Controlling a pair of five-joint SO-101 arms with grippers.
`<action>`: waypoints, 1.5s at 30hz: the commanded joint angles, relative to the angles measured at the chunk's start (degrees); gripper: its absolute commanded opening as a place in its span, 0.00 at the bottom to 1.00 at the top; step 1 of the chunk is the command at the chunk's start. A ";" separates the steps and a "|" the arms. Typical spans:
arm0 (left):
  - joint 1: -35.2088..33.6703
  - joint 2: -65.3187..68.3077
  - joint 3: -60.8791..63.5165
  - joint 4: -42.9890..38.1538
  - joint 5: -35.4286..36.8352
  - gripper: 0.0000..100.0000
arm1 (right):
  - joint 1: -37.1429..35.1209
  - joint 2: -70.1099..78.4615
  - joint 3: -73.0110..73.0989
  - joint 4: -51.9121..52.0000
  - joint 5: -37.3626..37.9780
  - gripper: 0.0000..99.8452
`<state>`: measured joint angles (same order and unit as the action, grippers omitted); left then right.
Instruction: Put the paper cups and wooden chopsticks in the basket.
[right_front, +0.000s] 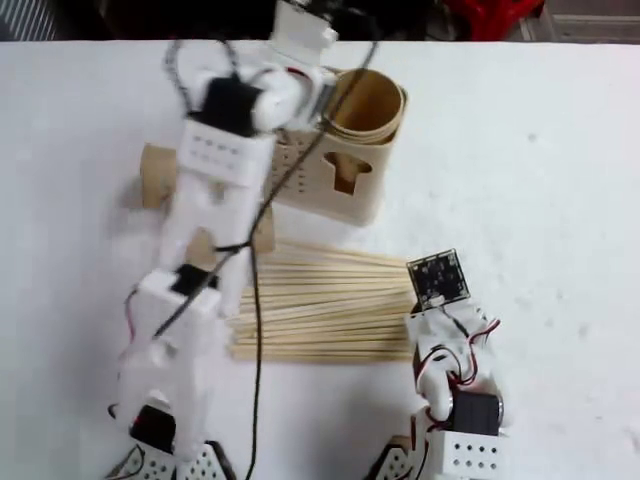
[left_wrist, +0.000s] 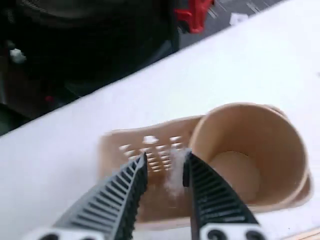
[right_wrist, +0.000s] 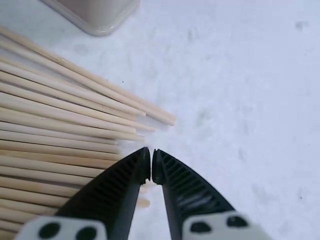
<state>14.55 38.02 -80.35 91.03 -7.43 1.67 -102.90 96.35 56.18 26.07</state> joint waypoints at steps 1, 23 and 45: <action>-6.37 -13.05 -0.35 5.71 -0.79 0.14 | 0.31 -0.31 0.44 0.31 0.26 0.02; -31.78 -25.01 50.20 11.25 -19.25 0.23 | 0.13 -0.31 0.44 0.40 0.26 0.02; -21.05 -41.27 100.40 -22.33 -15.30 0.23 | 0.40 -0.31 0.44 0.40 0.26 0.02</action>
<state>-9.71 0.04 19.96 70.81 -24.48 1.76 -102.90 96.35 56.18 26.07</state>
